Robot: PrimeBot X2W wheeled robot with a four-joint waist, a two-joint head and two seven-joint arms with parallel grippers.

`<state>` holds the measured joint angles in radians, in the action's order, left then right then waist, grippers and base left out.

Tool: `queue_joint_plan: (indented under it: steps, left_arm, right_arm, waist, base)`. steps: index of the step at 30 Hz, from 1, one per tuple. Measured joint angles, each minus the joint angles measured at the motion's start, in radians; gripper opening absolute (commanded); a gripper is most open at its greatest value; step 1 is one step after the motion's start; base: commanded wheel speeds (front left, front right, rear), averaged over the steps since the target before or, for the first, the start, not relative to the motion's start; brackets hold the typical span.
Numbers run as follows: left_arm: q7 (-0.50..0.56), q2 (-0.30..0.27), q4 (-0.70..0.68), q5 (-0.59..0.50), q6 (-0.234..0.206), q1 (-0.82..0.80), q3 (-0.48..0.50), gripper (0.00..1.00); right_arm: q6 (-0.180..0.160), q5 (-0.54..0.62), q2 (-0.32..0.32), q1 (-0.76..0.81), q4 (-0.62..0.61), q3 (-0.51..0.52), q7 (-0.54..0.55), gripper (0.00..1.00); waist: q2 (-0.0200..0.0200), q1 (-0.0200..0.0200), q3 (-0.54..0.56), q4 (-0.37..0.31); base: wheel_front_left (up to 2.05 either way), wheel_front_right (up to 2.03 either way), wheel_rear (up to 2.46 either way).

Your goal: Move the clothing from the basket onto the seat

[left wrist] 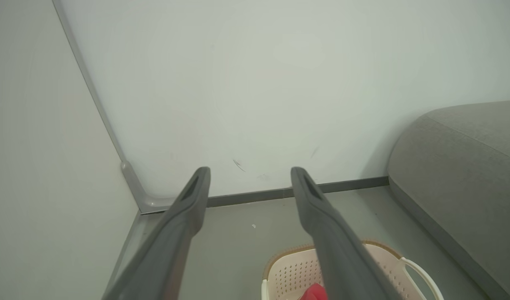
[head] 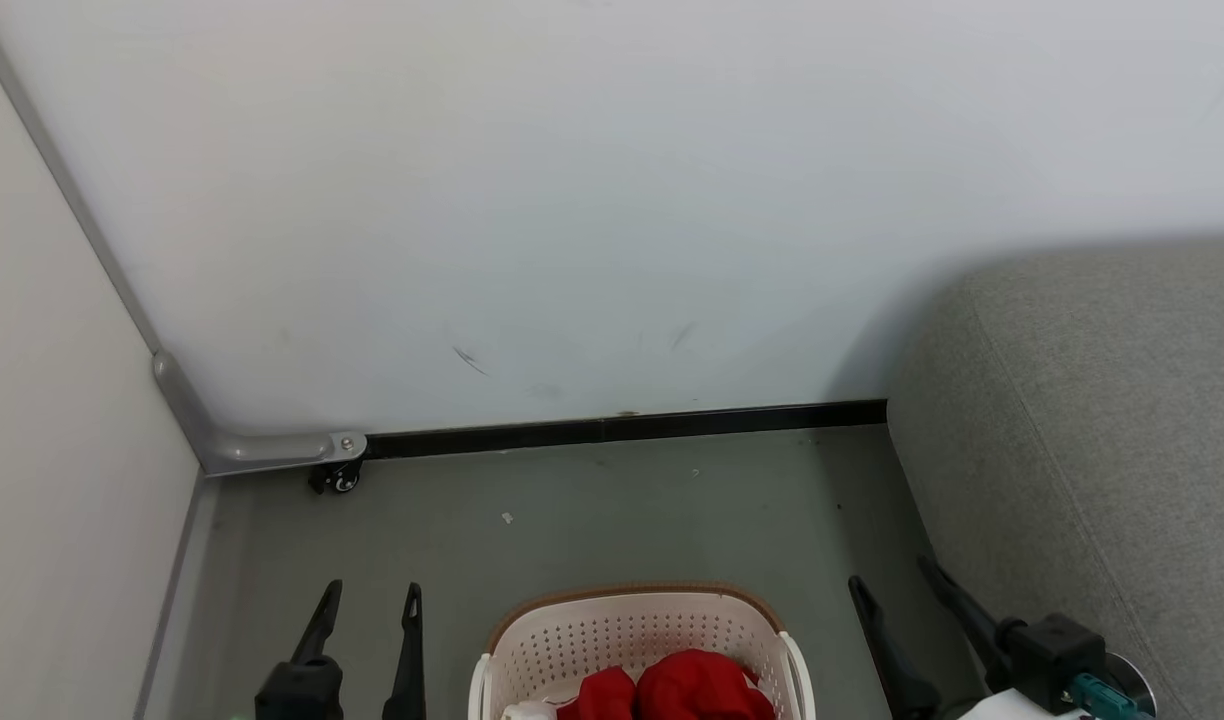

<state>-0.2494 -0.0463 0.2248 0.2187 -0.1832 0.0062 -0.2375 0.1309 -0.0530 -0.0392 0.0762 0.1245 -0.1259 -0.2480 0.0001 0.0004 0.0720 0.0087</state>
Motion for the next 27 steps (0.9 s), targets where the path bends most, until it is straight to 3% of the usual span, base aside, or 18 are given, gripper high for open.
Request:
queue_joint_plan:
  steps: [18,27]
  left_arm:
    - [0.002,-0.01,0.015,-0.001,-0.007,-0.025,-0.008,1.0]
    - [0.03,-0.013,0.032,-0.028,0.016,-0.089,-0.058,1.0]
  right_arm:
    - [0.0,-0.01,0.0,0.002,-0.044,0.05,0.0,1.0]
    - [0.0,-0.013,0.001,0.002,-0.076,0.06,0.0,1.0]
  waist:
    - [0.0,-0.0001,-0.05,-0.008]
    - [0.0,-0.0001,-0.101,-0.019]
  base:
    - [0.0,0.0,0.0]
    - [0.0,0.0,0.0]
